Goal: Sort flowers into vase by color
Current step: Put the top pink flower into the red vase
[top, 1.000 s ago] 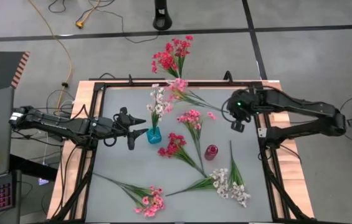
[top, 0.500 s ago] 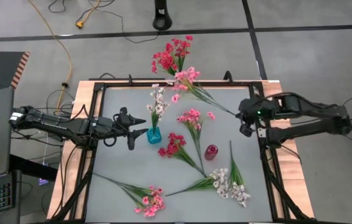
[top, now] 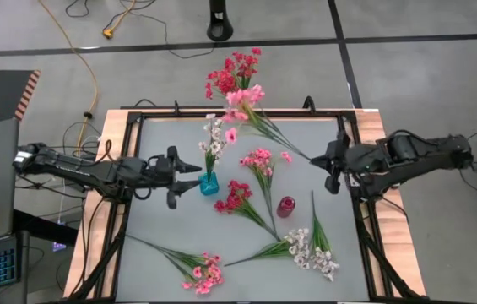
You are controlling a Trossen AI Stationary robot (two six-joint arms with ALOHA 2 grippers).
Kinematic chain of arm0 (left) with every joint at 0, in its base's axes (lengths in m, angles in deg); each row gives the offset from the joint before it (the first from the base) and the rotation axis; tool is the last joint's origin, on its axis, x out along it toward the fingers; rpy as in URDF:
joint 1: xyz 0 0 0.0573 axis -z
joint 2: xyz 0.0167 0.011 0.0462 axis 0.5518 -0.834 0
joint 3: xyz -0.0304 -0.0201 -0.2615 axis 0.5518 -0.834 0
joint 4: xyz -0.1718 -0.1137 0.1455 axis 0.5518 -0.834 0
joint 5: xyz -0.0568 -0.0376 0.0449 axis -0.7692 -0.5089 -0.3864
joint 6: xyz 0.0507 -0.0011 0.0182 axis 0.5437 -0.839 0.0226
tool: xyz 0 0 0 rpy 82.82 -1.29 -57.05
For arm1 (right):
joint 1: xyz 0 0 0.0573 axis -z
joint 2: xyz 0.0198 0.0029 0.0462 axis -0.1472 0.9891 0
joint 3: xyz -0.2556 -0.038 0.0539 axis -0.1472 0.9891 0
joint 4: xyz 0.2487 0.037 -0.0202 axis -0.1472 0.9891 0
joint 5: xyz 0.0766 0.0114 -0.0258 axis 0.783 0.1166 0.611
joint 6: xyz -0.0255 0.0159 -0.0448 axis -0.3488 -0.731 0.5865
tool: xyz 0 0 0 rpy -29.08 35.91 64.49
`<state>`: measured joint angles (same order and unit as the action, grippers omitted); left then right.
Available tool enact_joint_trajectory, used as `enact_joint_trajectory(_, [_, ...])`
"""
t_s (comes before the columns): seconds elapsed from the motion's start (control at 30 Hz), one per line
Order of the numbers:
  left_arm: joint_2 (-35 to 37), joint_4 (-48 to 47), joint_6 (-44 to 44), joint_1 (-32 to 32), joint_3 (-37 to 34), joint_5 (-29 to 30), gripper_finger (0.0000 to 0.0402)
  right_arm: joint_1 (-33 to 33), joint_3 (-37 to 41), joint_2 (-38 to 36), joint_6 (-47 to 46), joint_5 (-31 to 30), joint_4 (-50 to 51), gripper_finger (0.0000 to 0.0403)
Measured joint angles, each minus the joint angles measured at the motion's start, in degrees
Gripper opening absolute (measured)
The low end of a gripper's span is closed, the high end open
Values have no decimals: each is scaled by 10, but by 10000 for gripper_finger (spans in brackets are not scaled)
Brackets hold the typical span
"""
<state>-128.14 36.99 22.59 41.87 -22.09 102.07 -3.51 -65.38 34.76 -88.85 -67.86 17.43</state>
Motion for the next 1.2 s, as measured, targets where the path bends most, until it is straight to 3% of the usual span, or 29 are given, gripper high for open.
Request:
enact_joint_trajectory(0.3, [-9,113,25,14,0,10,187,-50,0,29,110,-44,-208,36])
enact_joint_trajectory(0.57, [-82,221,93,14,35,23,187,-51,0,111,230,-44,-398,36])
enact_joint_trajectory(0.8, [-166,222,150,14,132,23,187,-51,0,192,305,-44,-555,36])
enact_joint_trajectory(1.2, [-285,215,162,14,244,7,187,-51,0,299,373,-42,-749,36])
